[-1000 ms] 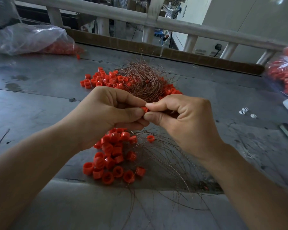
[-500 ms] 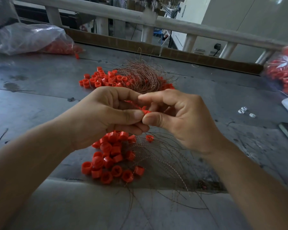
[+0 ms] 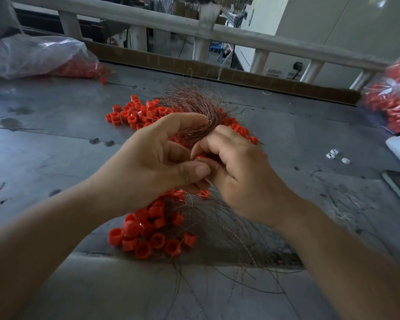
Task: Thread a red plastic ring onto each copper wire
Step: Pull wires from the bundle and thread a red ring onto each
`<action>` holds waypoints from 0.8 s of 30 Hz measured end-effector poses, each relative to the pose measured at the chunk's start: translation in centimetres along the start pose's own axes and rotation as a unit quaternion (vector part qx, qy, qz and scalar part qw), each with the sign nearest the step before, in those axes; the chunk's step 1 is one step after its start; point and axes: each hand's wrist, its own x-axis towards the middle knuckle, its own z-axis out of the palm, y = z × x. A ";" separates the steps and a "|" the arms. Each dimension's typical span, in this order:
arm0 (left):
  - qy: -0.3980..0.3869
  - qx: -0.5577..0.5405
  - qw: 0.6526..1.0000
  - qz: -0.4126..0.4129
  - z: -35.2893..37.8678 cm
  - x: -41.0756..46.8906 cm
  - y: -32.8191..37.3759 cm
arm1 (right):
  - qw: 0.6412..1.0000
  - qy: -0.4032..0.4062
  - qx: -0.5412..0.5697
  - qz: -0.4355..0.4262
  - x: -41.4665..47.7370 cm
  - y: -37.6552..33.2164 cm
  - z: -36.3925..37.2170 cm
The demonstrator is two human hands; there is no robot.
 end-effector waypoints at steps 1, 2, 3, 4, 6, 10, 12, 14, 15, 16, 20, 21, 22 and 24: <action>-0.002 -0.005 1.000 0.004 0.1 0.0 -0.1 | 1.000 0.003 -0.004 0.002 0.0 -0.1 0.1; -0.005 -0.007 1.000 0.007 0.1 0.0 -0.1 | 1.000 0.008 -0.010 0.005 0.1 -0.1 0.2; -0.012 -0.008 1.000 0.010 0.0 0.0 -0.1 | 1.000 0.013 -0.014 0.006 0.1 -0.1 0.3; -0.022 -0.012 1.000 0.013 -0.1 -0.1 0.0 | 1.000 0.016 -0.013 0.005 0.1 -0.2 0.4; -0.048 -0.023 0.998 0.018 -0.2 -0.2 0.3 | 1.000 0.022 -0.006 -0.003 -0.1 -0.6 0.4; -0.045 -0.027 0.999 0.004 -0.2 -0.3 0.5 | 1.000 0.018 0.006 -0.002 -0.1 -0.4 0.4; -0.036 -0.046 0.998 -0.016 -0.2 -0.2 0.5 | 1.000 0.013 0.013 0.008 0.0 -0.1 0.3; -0.037 -0.067 0.996 -0.036 -0.3 -0.1 0.7 | 0.999 0.024 0.026 0.011 -0.1 -0.1 0.3; -0.039 -0.072 0.996 -0.043 -0.4 0.0 0.8 | 0.999 0.033 0.035 0.008 -0.1 -0.2 0.3; -0.034 -0.076 0.995 -0.049 -0.5 0.0 0.9 | 0.998 0.043 0.041 0.004 -0.1 -0.3 0.3; 0.023 -0.072 0.995 -0.057 -0.9 0.4 1.0 | 0.995 0.038 0.085 0.018 0.1 0.0 0.5; 0.028 -0.078 0.995 -0.052 -1.0 0.5 1.0 | 0.994 0.032 0.099 0.028 0.1 -0.1 0.4; 0.034 -0.089 0.995 -0.043 -1.2 0.5 1.2 | 0.993 0.029 0.112 0.034 0.1 -0.1 0.4; 0.045 -0.115 0.992 -0.024 -1.5 0.5 1.5 | 0.991 0.044 0.125 0.024 0.1 -0.2 0.2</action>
